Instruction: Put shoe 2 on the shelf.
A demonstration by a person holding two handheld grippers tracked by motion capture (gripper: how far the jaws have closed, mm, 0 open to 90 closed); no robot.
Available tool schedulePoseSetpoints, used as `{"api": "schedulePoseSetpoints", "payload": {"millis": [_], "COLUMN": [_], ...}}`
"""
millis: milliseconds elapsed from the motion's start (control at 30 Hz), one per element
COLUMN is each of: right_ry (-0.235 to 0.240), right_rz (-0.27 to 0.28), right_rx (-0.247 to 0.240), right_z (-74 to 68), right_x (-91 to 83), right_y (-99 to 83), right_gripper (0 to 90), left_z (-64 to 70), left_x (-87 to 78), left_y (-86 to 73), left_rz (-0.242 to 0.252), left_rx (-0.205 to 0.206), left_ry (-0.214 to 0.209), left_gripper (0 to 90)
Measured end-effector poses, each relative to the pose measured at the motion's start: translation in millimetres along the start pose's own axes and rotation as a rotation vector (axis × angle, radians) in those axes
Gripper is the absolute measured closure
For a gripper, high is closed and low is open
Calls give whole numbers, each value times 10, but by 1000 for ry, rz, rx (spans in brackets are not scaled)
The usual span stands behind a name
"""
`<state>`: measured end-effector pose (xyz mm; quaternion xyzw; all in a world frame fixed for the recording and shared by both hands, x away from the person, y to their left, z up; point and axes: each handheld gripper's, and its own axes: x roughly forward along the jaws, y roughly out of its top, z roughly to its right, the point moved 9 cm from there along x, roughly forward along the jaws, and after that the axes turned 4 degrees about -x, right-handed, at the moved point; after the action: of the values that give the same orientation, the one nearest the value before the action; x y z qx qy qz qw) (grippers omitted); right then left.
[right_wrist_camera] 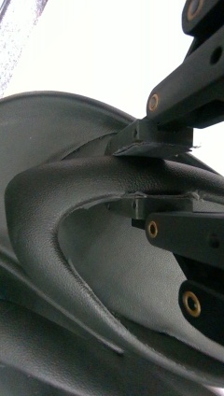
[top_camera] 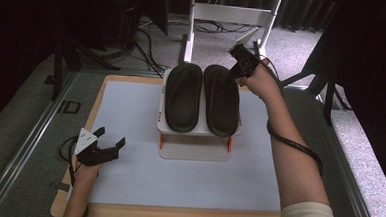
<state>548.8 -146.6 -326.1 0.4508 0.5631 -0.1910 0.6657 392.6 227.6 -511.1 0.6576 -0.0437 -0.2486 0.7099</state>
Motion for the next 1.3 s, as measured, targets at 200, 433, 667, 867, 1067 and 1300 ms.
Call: {"api": "schedulePoseSetpoints", "payload": {"millis": [200, 433, 667, 867, 1067, 1300], "right_ry": [-37, -42, -62, -17, 22, 95], "right_rz": [-14, 1, -1, 27, 33, 83], "right_rx": [-4, 15, 4, 10, 6, 1], "right_z": [-42, -14, -80, -130, -219, -228], "right_x": [29, 23, 65, 51, 34, 4], "right_y": [29, 26, 39, 24, 24, 21], "right_gripper": [728, 728, 712, 652, 603, 459], "left_z": [1, 10, 12, 4, 4, 2], "left_x": [0, 1, 1, 0, 0, 1], "left_y": [0, -1, -1, -1, -2, 0], "left_rz": [0, -1, -2, -3, -4, -2], "left_rx": [0, 1, -1, -7, -7, -12], "left_ry": [-1, -6, -9, -9, -8, -10], "left_gripper": [92, 92, 91, 92, 92, 92]}}
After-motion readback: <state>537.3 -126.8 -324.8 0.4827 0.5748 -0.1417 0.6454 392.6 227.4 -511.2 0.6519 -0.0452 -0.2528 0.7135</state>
